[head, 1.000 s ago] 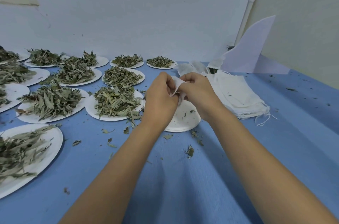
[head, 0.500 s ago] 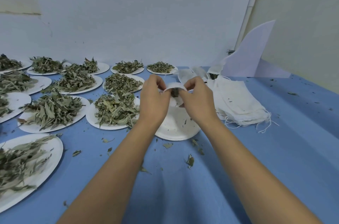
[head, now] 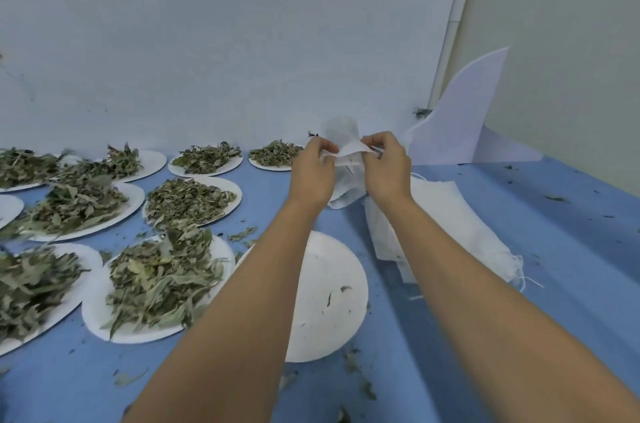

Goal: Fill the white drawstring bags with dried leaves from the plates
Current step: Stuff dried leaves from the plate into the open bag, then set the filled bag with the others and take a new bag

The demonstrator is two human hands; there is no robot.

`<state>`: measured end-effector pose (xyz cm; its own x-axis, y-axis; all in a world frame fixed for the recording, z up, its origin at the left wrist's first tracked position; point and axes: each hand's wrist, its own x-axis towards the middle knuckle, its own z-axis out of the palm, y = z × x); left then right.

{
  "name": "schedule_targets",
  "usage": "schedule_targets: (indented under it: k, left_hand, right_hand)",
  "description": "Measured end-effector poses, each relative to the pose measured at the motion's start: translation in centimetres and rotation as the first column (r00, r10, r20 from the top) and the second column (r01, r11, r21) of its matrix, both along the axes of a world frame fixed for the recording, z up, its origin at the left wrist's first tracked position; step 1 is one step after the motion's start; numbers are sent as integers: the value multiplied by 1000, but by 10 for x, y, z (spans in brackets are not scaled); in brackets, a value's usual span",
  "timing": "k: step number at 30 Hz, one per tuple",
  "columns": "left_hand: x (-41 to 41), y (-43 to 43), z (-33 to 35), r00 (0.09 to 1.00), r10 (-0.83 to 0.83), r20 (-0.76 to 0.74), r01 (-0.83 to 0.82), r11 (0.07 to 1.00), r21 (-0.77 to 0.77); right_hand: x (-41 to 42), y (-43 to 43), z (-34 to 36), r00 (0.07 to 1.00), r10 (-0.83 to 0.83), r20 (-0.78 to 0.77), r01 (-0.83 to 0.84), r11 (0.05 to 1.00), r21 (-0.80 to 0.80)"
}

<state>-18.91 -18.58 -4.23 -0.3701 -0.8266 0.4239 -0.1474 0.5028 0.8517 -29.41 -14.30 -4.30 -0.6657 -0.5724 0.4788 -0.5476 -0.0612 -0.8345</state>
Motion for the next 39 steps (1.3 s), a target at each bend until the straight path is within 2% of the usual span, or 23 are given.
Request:
schedule_targets:
  k: [2,3,4,6,8,12,15,17,20,22,24,30,35,39]
  left_hand:
    - [-9,-12,-11,977,-95,191,86,995,56]
    - [-11,-15,-16,954,-129,272,107,990,91]
    - [-11,-17,-21,938,-137,319,106,988,113]
    - [-7,-17,-25,950,-110,292,78,990,120]
    - [-1,-12,-23,975,-74,210,50,992,118]
    - [12,7,-12,992,-61,113,51,994,93]
    - [22,31,-3,995,-97,17,95,990,109]
    - [30,52,1,991,-126,-45,131,984,120]
    - [42,75,0,994,-89,-59,95,989,110]
    - [50,86,-4,994,-64,-87,77,985,157]
    - [59,93,-8,992,-25,-123,49,978,201]
    - [75,103,-16,984,41,-173,8,962,272]
    - [77,109,-21,984,46,-174,6,958,287]
    - [77,108,-24,986,63,-157,-13,953,301]
  right_hand:
    - [-17,-9,-10,981,-15,-196,56,978,202]
    - [-24,-12,-15,955,-9,-297,111,937,331]
    - [-30,-13,-19,923,-2,-386,178,889,421]
    - [-33,-12,-20,874,15,-485,249,845,473]
    - [-25,-7,-14,882,33,-471,198,880,431]
    - [-1,14,-3,968,16,-252,45,972,232]
    - [8,40,-4,976,-61,-207,113,961,252]
    - [10,57,-10,945,-135,-297,245,894,374]
    - [16,77,-22,875,-123,-468,423,665,615]
    - [23,87,-30,896,-105,-431,403,600,691]
    - [26,93,-38,907,-101,-409,379,619,688]
    - [26,108,-45,868,-154,-472,434,696,572]
    - [25,112,-51,909,-176,-377,348,818,458]
    - [20,105,-54,945,-141,-294,278,819,501]
